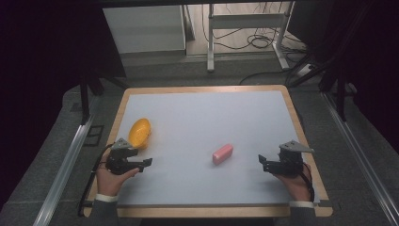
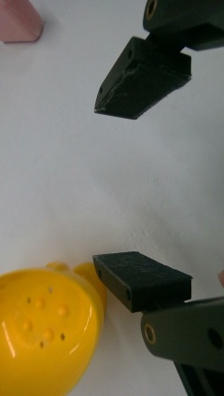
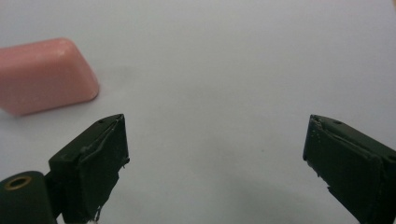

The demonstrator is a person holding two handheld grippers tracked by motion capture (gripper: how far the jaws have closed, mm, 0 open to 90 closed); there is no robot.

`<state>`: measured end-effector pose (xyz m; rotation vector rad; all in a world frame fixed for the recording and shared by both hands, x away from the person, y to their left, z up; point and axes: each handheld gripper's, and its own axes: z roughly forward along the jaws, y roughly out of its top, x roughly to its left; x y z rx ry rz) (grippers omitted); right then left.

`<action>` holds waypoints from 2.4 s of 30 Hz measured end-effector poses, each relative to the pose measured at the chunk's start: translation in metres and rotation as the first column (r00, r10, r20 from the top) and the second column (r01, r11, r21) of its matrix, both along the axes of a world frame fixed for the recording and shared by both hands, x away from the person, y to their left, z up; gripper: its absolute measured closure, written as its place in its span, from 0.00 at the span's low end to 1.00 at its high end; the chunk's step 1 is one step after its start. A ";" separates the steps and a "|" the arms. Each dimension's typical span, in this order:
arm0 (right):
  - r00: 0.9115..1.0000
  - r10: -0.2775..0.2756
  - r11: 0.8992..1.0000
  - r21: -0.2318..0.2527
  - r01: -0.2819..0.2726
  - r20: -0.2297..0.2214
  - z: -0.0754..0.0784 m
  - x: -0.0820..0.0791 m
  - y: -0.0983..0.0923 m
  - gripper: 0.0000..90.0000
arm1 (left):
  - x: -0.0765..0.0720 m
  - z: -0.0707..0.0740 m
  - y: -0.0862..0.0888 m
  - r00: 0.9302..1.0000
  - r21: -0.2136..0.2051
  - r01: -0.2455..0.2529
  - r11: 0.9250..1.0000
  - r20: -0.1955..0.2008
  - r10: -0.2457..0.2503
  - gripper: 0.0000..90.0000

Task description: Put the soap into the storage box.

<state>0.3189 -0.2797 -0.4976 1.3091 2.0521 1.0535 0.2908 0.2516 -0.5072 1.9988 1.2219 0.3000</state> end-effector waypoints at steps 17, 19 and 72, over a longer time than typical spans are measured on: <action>1.000 -0.020 0.999 0.041 0.020 0.009 0.000 -0.007 -0.017 0.09 | -0.013 0.016 -0.009 1.000 0.030 -0.019 0.999 0.020 0.018 0.29; 1.000 -0.015 0.999 0.044 0.014 0.006 -0.001 -0.006 -0.018 0.09 | -0.015 0.018 -0.011 1.000 0.037 -0.015 0.999 0.015 0.014 0.29; 0.999 -0.029 0.999 0.017 0.029 0.019 0.001 -0.008 -0.022 0.09 | 0.000 0.059 -0.082 0.984 0.101 0.155 0.983 0.070 -0.162 0.23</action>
